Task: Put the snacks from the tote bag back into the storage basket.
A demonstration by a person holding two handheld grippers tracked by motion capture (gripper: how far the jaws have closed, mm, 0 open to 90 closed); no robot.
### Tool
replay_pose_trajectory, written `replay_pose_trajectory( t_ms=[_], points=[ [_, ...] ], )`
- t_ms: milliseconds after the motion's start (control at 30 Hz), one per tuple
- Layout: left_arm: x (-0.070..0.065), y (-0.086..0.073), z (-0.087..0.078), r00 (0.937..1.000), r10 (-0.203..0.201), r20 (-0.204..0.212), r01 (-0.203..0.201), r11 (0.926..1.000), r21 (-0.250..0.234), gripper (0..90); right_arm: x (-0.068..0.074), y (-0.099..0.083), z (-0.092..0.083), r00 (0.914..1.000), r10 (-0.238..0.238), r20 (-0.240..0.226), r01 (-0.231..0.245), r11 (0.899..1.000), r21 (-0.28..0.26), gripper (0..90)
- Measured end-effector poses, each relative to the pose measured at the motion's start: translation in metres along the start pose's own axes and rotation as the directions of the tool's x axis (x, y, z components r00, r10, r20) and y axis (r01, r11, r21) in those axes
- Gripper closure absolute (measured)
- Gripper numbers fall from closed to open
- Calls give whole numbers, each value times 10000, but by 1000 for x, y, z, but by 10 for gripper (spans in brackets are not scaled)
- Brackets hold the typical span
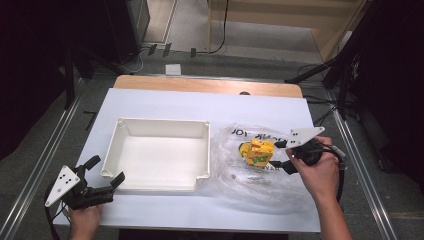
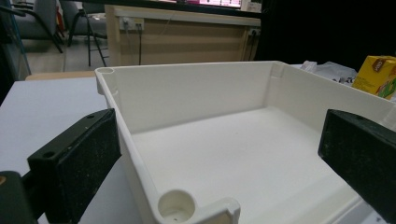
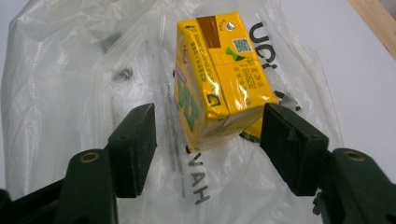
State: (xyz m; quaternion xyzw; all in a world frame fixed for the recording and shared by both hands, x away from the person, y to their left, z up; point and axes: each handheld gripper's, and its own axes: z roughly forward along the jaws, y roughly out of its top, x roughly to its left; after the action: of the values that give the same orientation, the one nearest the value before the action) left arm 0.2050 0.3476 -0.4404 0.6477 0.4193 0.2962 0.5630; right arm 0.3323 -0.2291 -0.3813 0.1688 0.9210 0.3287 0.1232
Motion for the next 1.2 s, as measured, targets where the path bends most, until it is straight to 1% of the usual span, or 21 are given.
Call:
replay_pose_trajectory(
  t_ms=[33, 67, 100, 133, 167, 233, 267, 333, 433, 500, 533, 633, 667, 767, 1000, 1200],
  points=[
    [0, 0, 0, 10000, 0, 0, 0, 10000, 0, 0, 0, 0, 0, 10000, 0, 0, 0, 10000, 0, 360],
    [0, 0, 0, 10000, 1, -1, -1, 10000, -2, 0, -1, 4, 2, 9998, -162, 80, 161, 9999, 61, 354],
    [0, 0, 0, 10000, 3, 8, -3, 10000, -9, 0, -1, 5, 3, 9999, -110, 88, 109, 9999, 104, 346],
    [0, 0, 0, 10000, 4, 16, -4, 10000, -16, 0, -2, 6, 4, 9998, -168, 113, 166, 9997, 160, 340],
    [0, 0, 0, 10000, 6, 20, -6, 10000, -20, 0, -3, 8, 5, 9994, -307, 145, 304, 9994, 184, 335],
    [1, 0, 0, 10000, 7, 30, -7, 10000, -21, 0, -4, 10, 6, 9992, -360, 150, 357, 9991, 233, 333],
    [0, 0, 0, 10000, 12, 26, -12, 10000, -17, 0, -5, 11, 6, 9988, -467, 141, 463, 9987, 230, 334],
    [0, 0, 0, 10000, 19, 18, -19, 10000, -14, 0, -7, 13, 7, 9981, -614, 10, 614, 9976, 315, 335],
    [0, 0, 0, 10000, 66, 20, -67, 10000, 18, 0, -11, 15, 8, 9979, -645, -78, 648, 9964, 549, 338],
    [0, 0, 0, 10000, 80, 24, -80, 10000, 28, 0, -12, 17, 10, 9975, -675, -204, 685, 9961, 558, 341],
    [0, 0, 0, 10000, 80, 26, -80, 10000, 30, 0, -13, 18, 10, 9970, -748, -209, 759, 9951, 633, 345],
    [0, 0, 0, 9999, 90, 54, -90, 10000, 18, 0, -14, 21, 14, 9943, -971, -441, 1005, 9916, 812, 367],
    [0, 0, 0, 9999, 112, 72, -112, 9999, 24, 0, -15, 22, 15, 9927, -1096, -513, 1137, 9899, 850, 370],
    [0, 0, 0, 9999, 130, 76, -131, 9999, 47, 0, -17, 24, 17, 9911, -1142, -683, 1196, 9895, 811, 381],
    [0, 0, 1, 9999, 145, 90, -145, 9999, 44, 0, -18, 31, 23, 9867, -1401, -830, 1476, 9847, 923, 388],
    [0, 0, 1, 9999, 132, 79, -132, 9999, 43, 0, -20, 37, 26, 9813, -1613, -1052, 1734, 9777, 1182, 414]
  ],
)
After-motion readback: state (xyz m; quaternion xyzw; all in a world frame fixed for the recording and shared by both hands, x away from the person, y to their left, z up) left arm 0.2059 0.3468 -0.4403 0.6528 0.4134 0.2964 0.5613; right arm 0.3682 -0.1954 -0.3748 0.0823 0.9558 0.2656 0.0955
